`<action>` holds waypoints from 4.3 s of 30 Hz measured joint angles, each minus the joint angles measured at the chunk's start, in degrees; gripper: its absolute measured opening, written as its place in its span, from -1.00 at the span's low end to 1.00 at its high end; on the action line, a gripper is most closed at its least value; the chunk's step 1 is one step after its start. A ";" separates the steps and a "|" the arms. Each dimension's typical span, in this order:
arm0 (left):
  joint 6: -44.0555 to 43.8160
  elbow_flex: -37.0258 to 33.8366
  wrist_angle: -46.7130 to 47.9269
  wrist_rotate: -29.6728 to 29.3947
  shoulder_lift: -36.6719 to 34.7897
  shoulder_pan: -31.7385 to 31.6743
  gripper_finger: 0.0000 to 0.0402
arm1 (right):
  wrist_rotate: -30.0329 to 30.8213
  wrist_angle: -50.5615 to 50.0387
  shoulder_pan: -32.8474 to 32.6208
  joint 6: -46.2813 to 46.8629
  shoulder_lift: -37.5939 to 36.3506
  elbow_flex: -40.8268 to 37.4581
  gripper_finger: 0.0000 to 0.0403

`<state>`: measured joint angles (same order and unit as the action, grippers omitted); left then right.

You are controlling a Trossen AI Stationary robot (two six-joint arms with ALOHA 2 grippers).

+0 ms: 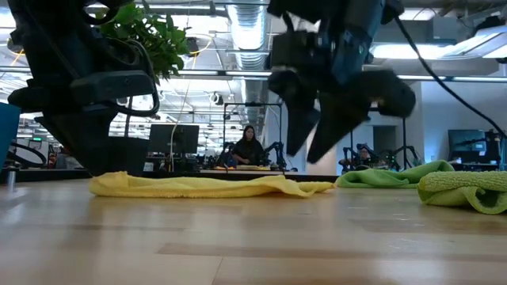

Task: Fold microfiber towels
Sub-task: Fold the yellow microfiber towel

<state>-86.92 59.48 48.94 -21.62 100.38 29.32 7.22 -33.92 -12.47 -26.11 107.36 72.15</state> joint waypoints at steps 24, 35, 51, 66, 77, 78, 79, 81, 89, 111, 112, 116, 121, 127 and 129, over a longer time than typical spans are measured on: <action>0.25 0.00 -0.83 1.80 0.00 -0.04 -1.00 | 10.62 -0.82 -1.74 -2.55 6.35 -0.60 -0.40; 0.99 0.00 -0.82 0.39 0.00 -0.04 -1.00 | 10.85 -1.03 -1.43 -1.71 5.98 -0.65 -0.95; 2.90 9.84 16.12 -6.79 -0.63 -0.54 -1.00 | 17.71 -1.77 1.72 -0.26 -5.93 -0.62 -0.99; 7.56 20.18 33.58 -19.00 -0.66 -8.29 -1.00 | 32.60 -0.76 8.69 0.60 -15.06 -0.62 -0.99; 24.26 26.32 35.24 -25.90 -0.66 -23.98 -1.00 | 36.47 0.07 17.20 -4.98 -22.13 -0.60 -1.00; 25.80 26.96 35.26 -26.58 -0.70 -25.62 -1.00 | 36.43 0.04 18.18 -5.43 -22.69 -0.60 -1.00; 27.36 27.62 35.24 -27.10 -0.90 -27.08 -1.00 | 36.42 0.21 19.14 -5.88 -23.29 -0.60 -1.00; 30.73 29.29 35.05 -28.95 -1.47 -30.01 -1.00 | 36.43 1.06 21.13 -7.38 -24.47 -0.60 -1.00; 41.64 36.25 31.75 -32.75 -4.46 -36.65 -1.00 | 36.38 7.30 27.02 -13.80 -26.88 -0.56 -1.00; 85.45 27.15 -2.97 4.25 -4.44 -41.41 -1.00 | 32.57 4.90 23.28 -15.98 -26.63 -0.62 -0.99; 87.33 25.84 -6.19 5.96 -4.51 -41.68 -1.00 | 32.58 4.49 22.84 -15.97 -26.63 -0.62 -0.99; 89.87 19.53 -17.87 13.17 -4.44 -42.25 -1.00 | 32.61 2.86 21.35 -15.32 -27.72 -0.62 -0.99; 87.07 13.51 -30.64 14.02 -4.31 -41.25 -1.00 | 28.92 0.71 20.39 -12.34 -30.29 -0.62 -0.99; 87.20 9.60 -40.07 11.77 -2.47 -40.19 -1.00 | 25.53 -0.26 20.33 -11.15 -32.09 -0.62 -0.99; 87.37 9.20 -39.05 11.80 -2.08 -40.19 -1.00 | 25.43 -0.32 20.33 -10.87 -32.25 -0.60 -0.99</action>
<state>0.45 68.69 9.89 -9.82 98.30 -10.87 32.64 -34.24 7.86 -36.99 75.11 71.55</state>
